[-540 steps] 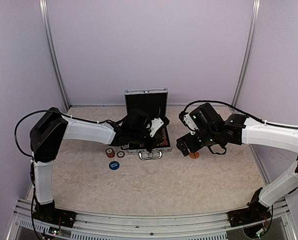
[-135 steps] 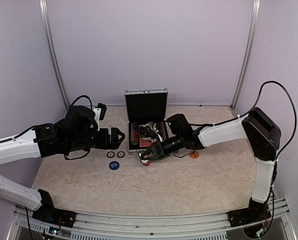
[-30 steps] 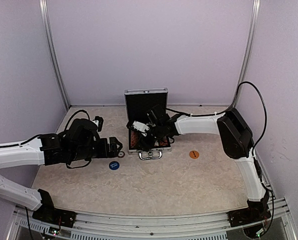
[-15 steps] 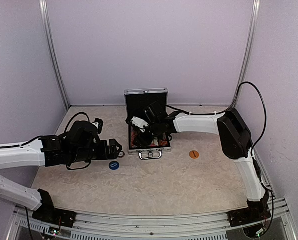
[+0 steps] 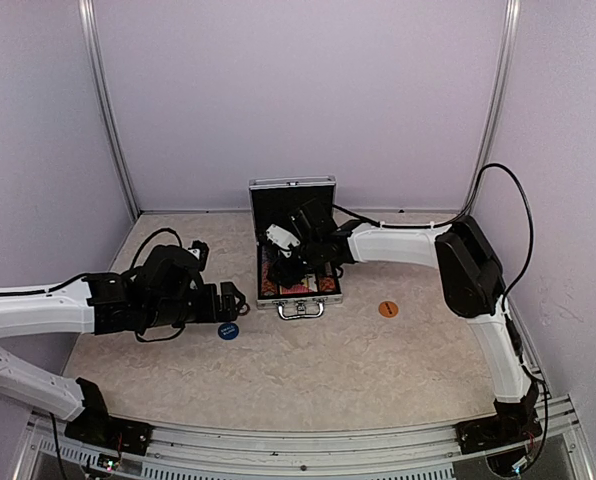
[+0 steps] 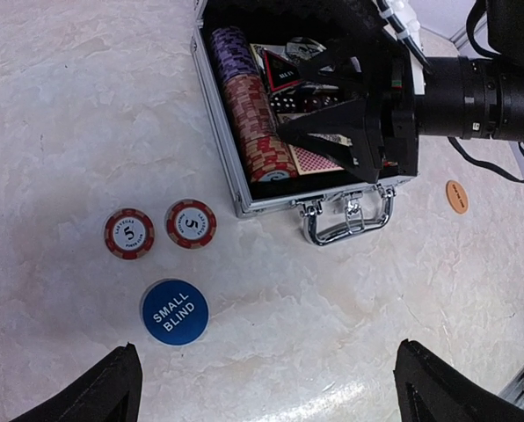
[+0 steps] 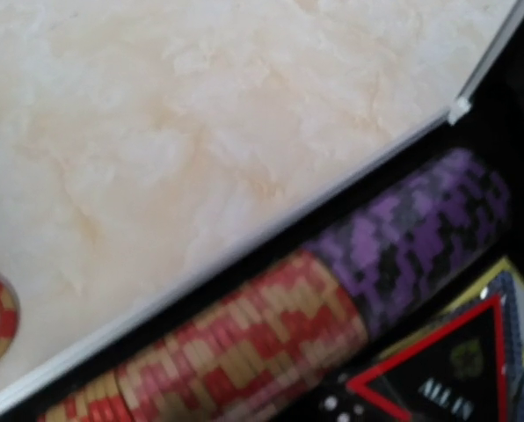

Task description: Pack up texas hold em set

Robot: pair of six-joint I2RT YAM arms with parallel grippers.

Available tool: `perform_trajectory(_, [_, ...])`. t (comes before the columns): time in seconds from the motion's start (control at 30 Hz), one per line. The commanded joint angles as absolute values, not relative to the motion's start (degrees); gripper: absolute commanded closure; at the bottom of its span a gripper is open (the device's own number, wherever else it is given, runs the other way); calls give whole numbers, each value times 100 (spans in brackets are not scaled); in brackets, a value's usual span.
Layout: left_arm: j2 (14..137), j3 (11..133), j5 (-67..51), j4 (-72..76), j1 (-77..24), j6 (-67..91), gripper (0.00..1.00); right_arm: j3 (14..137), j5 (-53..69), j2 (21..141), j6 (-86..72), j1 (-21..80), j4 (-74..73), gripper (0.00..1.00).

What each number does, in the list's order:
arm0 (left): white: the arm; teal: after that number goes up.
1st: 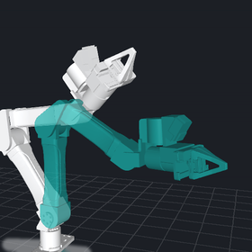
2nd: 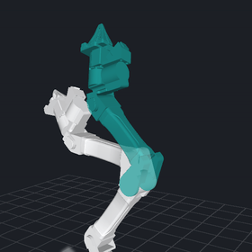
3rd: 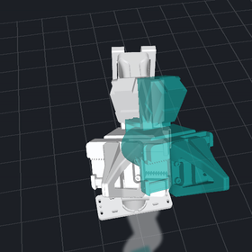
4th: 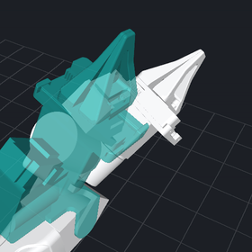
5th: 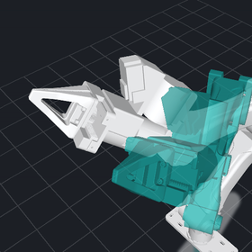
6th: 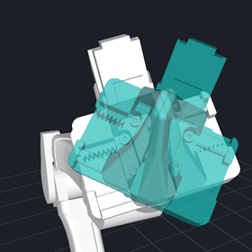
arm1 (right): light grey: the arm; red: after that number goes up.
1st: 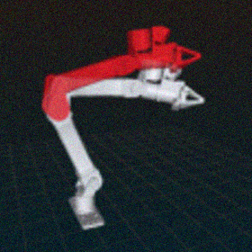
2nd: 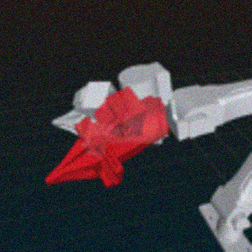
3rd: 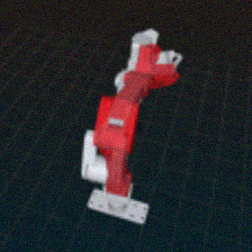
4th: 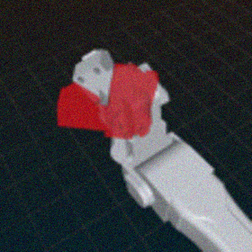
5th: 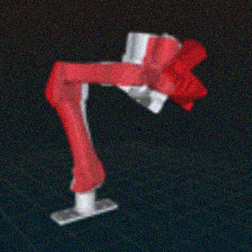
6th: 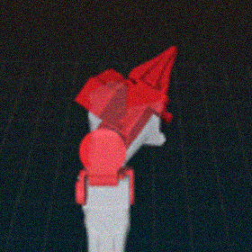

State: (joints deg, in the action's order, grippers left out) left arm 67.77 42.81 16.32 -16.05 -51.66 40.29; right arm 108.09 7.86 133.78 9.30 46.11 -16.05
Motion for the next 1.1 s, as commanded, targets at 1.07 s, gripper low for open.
perform_trajectory(1.07, [9675, 5194, 1700, -1354, -4157, 3555, 6, 7023, 193, 10217, -202, 4605, -1202, 5])
